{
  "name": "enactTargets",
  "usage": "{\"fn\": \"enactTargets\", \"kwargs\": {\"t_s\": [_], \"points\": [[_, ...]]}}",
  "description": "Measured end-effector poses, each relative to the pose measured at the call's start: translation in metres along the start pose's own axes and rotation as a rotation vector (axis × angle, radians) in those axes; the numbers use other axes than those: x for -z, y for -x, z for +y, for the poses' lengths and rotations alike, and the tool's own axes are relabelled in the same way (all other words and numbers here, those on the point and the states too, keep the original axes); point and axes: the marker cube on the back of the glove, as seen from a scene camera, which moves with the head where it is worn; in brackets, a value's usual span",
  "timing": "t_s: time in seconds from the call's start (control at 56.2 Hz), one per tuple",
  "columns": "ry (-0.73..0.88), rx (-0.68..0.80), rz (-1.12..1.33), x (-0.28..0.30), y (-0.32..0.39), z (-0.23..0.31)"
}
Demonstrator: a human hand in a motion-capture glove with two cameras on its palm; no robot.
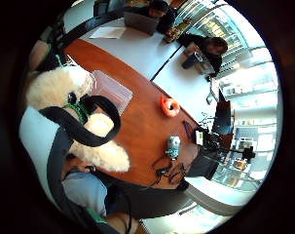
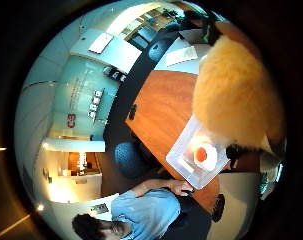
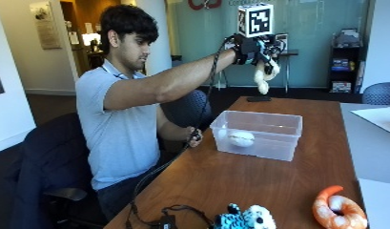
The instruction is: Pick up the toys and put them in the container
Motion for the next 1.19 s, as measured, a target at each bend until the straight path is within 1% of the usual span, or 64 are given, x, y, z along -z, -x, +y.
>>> {"fn": "enactTargets", "kwargs": {"t_s": [0.124, 0.231, 0.302, 0.409, 0.48, 0.587, 0.676, 0.764, 0.907, 0.96, 1.067, 1.191], "points": [[0.021, 0.007, -0.013, -0.006, 0.004, -0.003], [0.138, -0.009, -0.008, -0.015, 0.008, -0.001], [0.189, -0.012, 0.028, -0.02, -0.003, 0.004], [0.181, -0.064, 0.053, -0.034, -0.038, 0.009], [0.18, -0.184, 0.066, -0.06, -0.079, 0.009], [0.201, -0.432, 0.099, -0.112, -0.166, 0.012], [0.204, -0.653, -0.015, -0.158, -0.244, 0.013], [0.216, -0.747, -0.09, -0.197, -0.306, 0.014], [0.293, -0.778, -0.047, -0.247, -0.363, 0.011], [0.295, -0.782, -0.039, -0.263, -0.376, 0.007], [0.204, -0.755, -0.047, -0.276, -0.386, -0.004], [0.085, -0.72, 0.027, -0.275, -0.392, -0.01]]}}
